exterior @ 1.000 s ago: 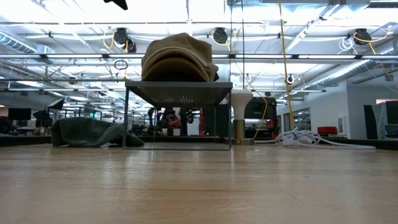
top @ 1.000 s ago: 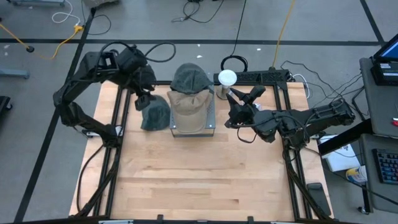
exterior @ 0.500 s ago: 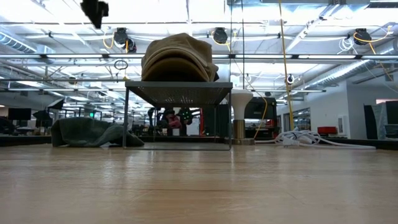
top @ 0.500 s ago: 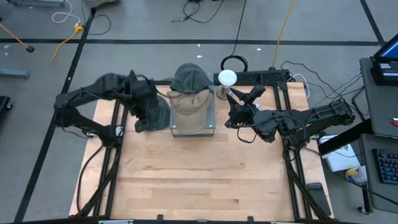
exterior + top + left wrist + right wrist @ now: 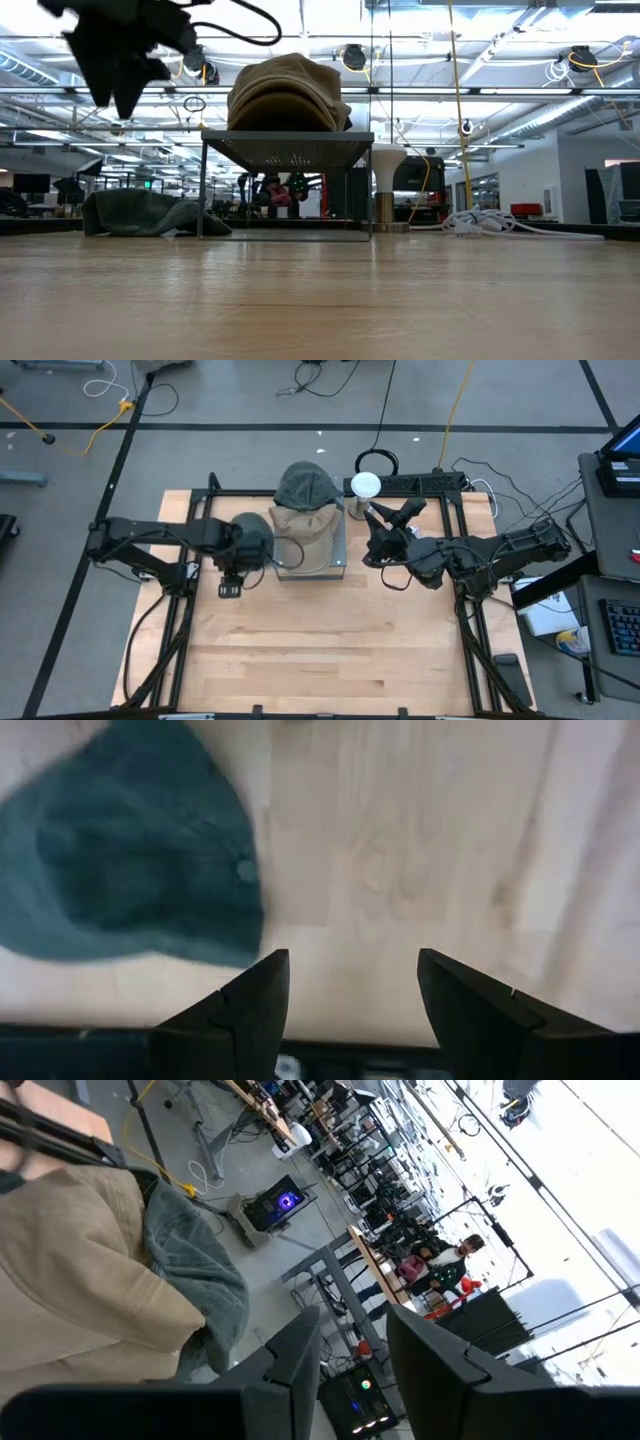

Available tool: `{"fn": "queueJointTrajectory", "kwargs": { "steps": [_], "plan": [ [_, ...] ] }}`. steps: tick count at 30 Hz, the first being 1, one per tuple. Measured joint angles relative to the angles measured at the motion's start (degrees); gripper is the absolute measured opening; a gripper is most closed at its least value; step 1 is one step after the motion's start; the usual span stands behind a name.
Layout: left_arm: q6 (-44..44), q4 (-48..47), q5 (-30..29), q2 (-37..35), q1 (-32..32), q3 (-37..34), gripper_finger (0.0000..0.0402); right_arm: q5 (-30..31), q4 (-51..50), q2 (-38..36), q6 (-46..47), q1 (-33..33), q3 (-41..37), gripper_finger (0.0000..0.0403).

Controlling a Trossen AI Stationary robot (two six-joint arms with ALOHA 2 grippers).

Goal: Pick & Place hat
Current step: Stack the black cap on the stacked black caps on the shelf

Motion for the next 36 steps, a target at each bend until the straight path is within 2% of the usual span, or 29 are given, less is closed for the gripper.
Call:
{"fn": "queueJointTrajectory", "kwargs": {
  "steps": [7, 17, 25, 32, 34, 36],
  "plan": [
    [4.74, 6.24, -6.39, 0.00, -2.68, -7.64, 0.0225, 0.00, 0.07, 0.00, -2.49, 0.00, 0.00, 0.0110],
    [-1.18, 16.63, -10.28, -0.43, -3.12, -14.98, 0.0225, 0.00, 0.09, 0.00, -2.62, 0.00, 0.00, 0.0110],
    [-3.65, 27.35, -16.51, -10.21, -5.24, -21.51, 0.0225, -0.10, 0.21, 0.00, -2.80, -0.40, 0.00, 0.0110],
    [3.53, 35.38, -20.02, -15.66, -4.80, -27.70, 0.0225, -4.52, 0.85, -0.02, -2.61, -1.33, 0.00, 0.0110],
    [2.00, 35.22, -20.82, -15.35, -4.38, -28.77, 0.0225, -4.76, 1.10, -0.02, -2.79, -1.55, 0.00, 0.0110],
    [-3.79, 35.43, -22.13, -15.47, -3.47, -28.91, 0.0225, -4.59, 1.08, -0.02, -2.42, -1.60, 0.00, 0.0110]
  ]
}}
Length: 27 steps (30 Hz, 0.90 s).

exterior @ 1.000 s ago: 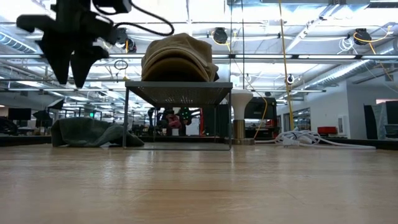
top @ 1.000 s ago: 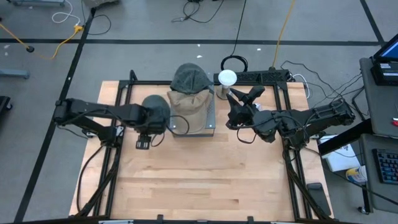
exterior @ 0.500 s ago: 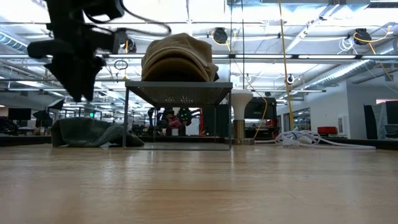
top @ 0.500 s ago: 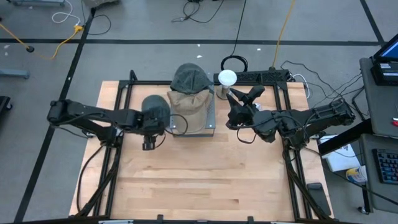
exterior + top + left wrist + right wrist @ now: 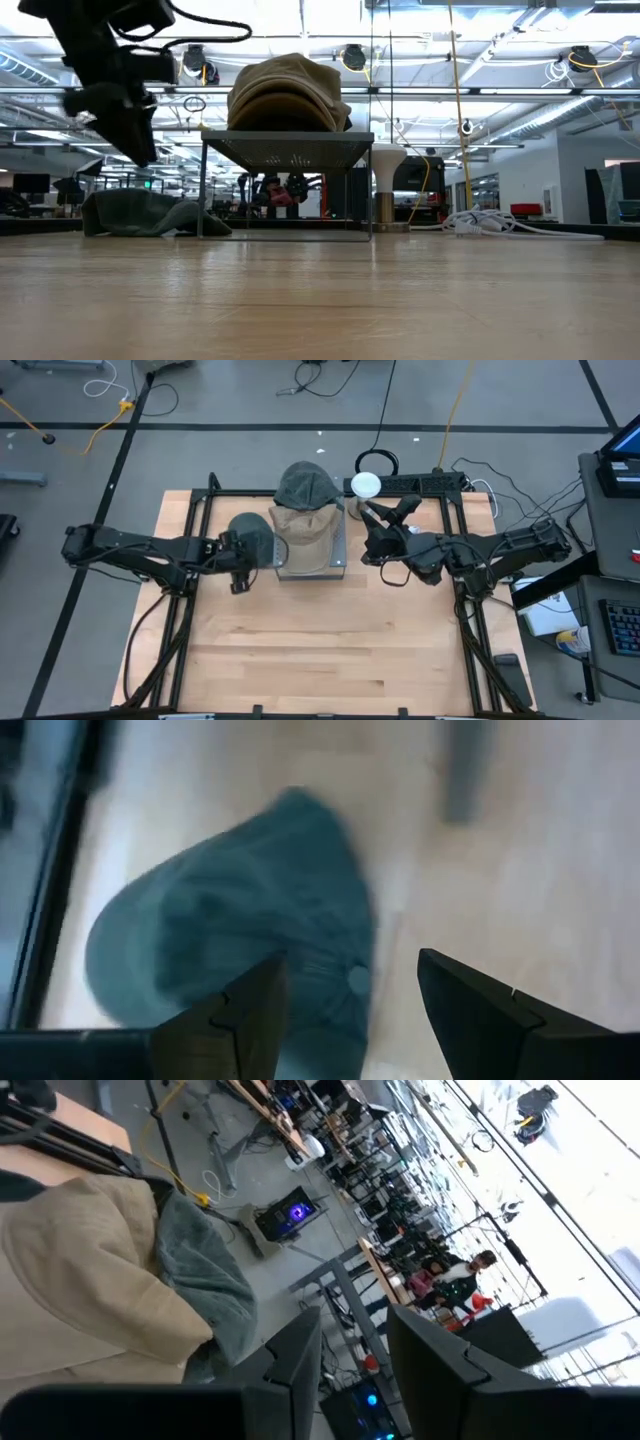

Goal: Pick & Place hat
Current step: Stack the black cap on the stacked black caps on the shelf

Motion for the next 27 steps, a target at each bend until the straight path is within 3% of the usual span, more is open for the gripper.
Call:
{"fn": "queueJointTrajectory", "kwargs": {
  "steps": [18, 22, 27],
  "plan": [
    [-59.07, -5.84, -10.13, 0.08, 1.67, -2.41, 0.0225, 0.28, -0.09, 0.00, -0.37, -0.02, 0.00, 0.0110],
    [-65.77, -10.69, -11.83, 0.15, 1.66, -2.51, 0.0225, 0.27, -0.09, 0.00, -0.37, -0.02, 0.00, 0.0110],
    [-66.16, -9.15, -13.34, 0.27, 2.36, -4.43, 0.0225, 0.17, -0.11, 0.00, -0.39, -0.02, 0.00, 0.0110]
  ]
}}
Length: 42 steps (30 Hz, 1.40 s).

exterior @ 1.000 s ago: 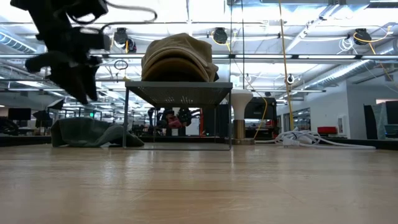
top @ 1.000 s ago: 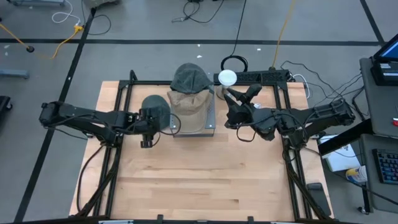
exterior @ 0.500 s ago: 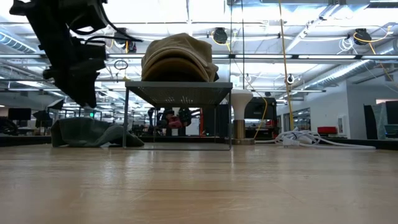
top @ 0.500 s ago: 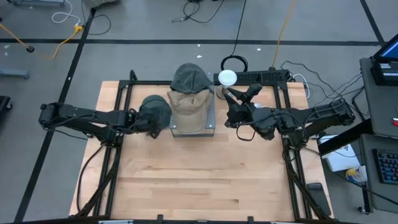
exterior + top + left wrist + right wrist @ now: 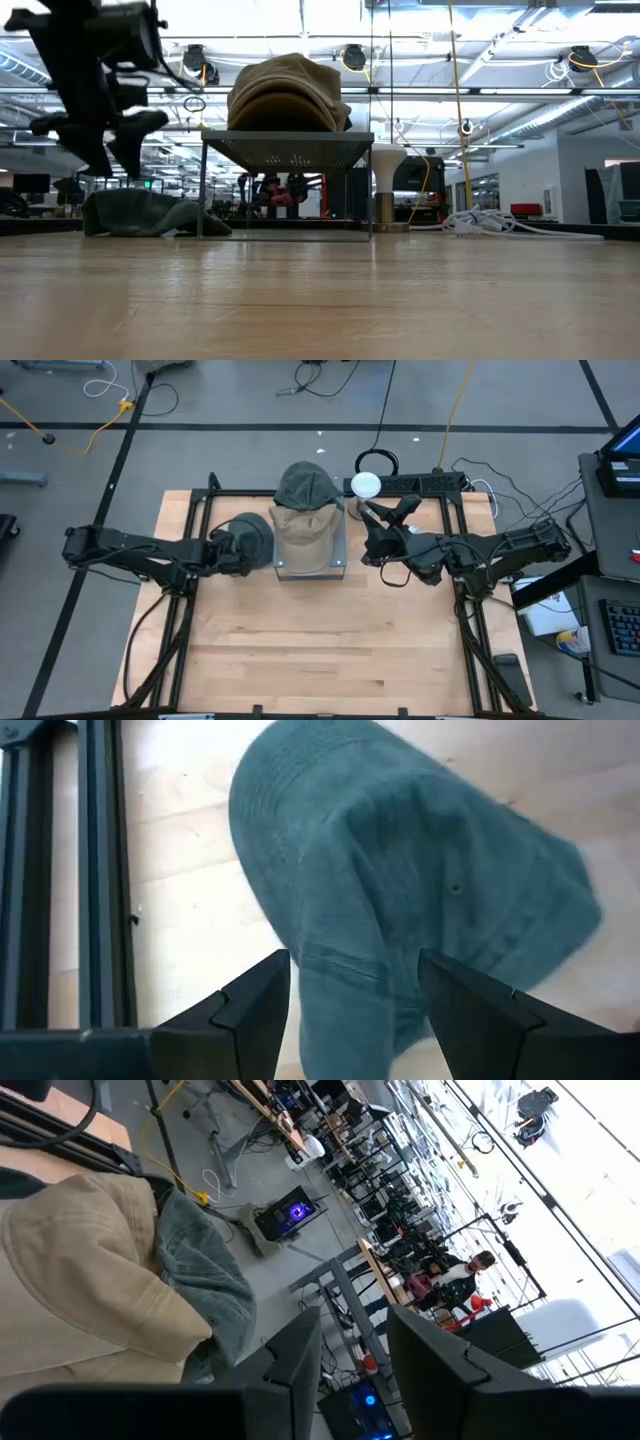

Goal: Pick & Place hat
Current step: Stack the black cap on the stacked black caps on the shelf

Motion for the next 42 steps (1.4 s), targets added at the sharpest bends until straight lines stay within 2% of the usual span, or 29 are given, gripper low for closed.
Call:
{"fn": "queueJointTrajectory", "kwargs": {
  "steps": [7, 11, 14, 21, 26, 31, 37, 42],
  "plan": [
    [-2.95, 4.26, 1.43, 2.31, 1.24, -6.19, 0.0225, -0.04, 0.00, 0.00, 0.00, 0.00, 0.00, 0.0110],
    [-2.72, 6.01, 1.54, 2.26, 1.97, -6.96, 0.0217, -0.06, 0.00, 0.00, 0.00, 0.00, 0.00, 0.0110],
    [-0.36, 7.51, 3.75, 2.21, 2.74, -6.96, 0.0178, -0.11, 0.00, 0.00, 0.00, 0.00, 0.00, 0.0110],
    [2.57, 8.81, 7.25, 2.26, 4.77, -6.96, 0.0020, -5.51, 0.01, 0.00, -0.02, 0.34, 0.00, 0.0110],
    [2.43, 8.75, 9.06, 1.58, 5.81, -6.45, 0.0012, -6.60, 0.02, 0.00, -1.19, 0.92, 0.00, 0.0110],
    [3.03, 4.41, 8.49, -1.56, 5.58, -0.75, 0.0007, -7.51, 0.02, 0.00, -1.70, 0.87, 0.00, 0.0110],
    [3.66, -9.99, 2.93, -4.69, 5.61, 11.38, 0.0006, -7.52, 0.02, 0.00, -1.64, 0.87, 0.00, 0.0110],
    [6.32, -17.09, 0.78, -5.13, 5.63, 21.76, 0.0006, -7.58, 0.02, 0.00, -1.55, 0.87, 0.00, 0.0110]
  ]
}}
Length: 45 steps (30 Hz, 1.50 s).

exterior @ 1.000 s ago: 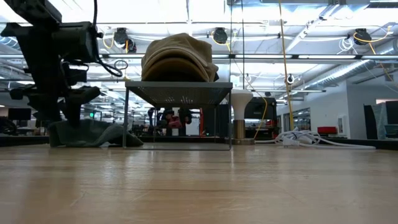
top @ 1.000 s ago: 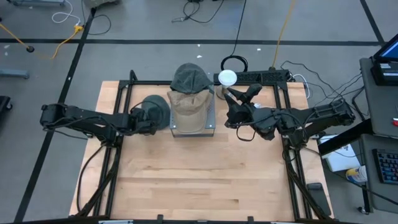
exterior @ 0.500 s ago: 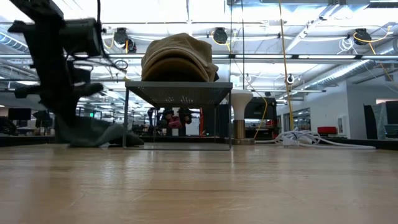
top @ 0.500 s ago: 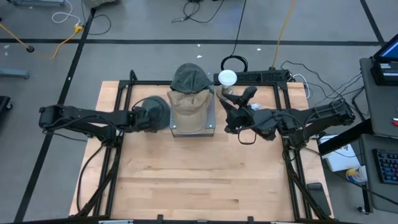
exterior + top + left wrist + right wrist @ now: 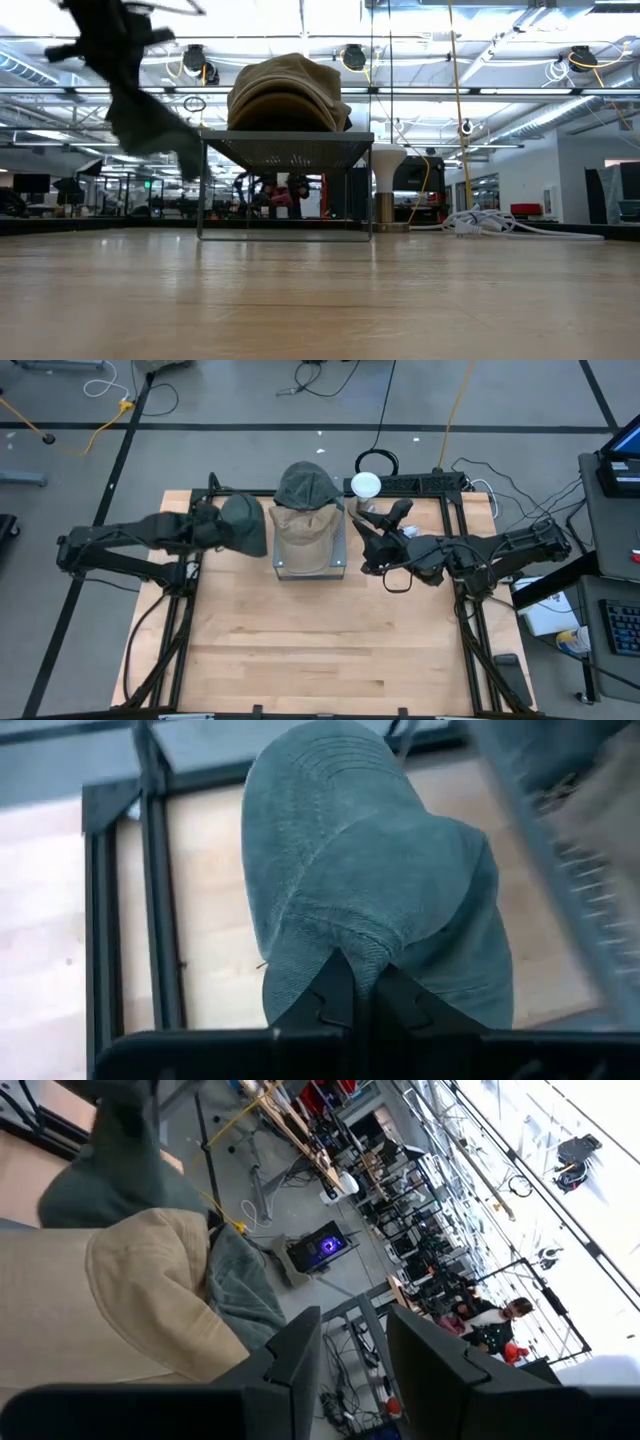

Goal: Pick & Place hat
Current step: Stack the black cap on the stacked black caps on the shelf

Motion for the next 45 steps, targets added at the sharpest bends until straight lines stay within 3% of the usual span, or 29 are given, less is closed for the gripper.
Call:
{"fn": "queueJointTrajectory", "kwargs": {
  "steps": [13, 20, 23, 31, 39, 45],
  "plan": [
    [5.90, -9.17, -2.20, 0.25, -0.04, 24.36, 0.0005, 0.02, 0.00, 0.00, 3.15, 0.00, 0.00, 0.0110],
    [10.98, -5.69, -1.50, 0.27, -1.16, 31.79, 0.0005, -0.07, 0.58, 0.00, 5.83, 0.00, 0.00, 0.0110],
    [15.37, 0.13, -1.31, 0.49, -2.88, 33.44, 0.0005, -0.50, 2.46, 0.00, 11.45, 0.00, 0.00, 0.0110],
    [24.75, 16.60, 0.34, 2.09, -6.91, 35.32, 0.0005, -8.93, 14.32, -0.06, 26.89, -0.04, -0.02, 0.0110],
    [30.52, 25.96, 9.73, 4.19, -9.65, 35.32, 0.0005, -20.69, 16.31, -2.29, 46.32, -3.82, -0.02, 0.0150],
    [33.35, 27.32, 16.18, 5.27, -11.88, 35.28, 0.0005, -21.89, 15.81, -3.99, 64.95, -8.12, -0.02, 0.0184]
  ]
}}
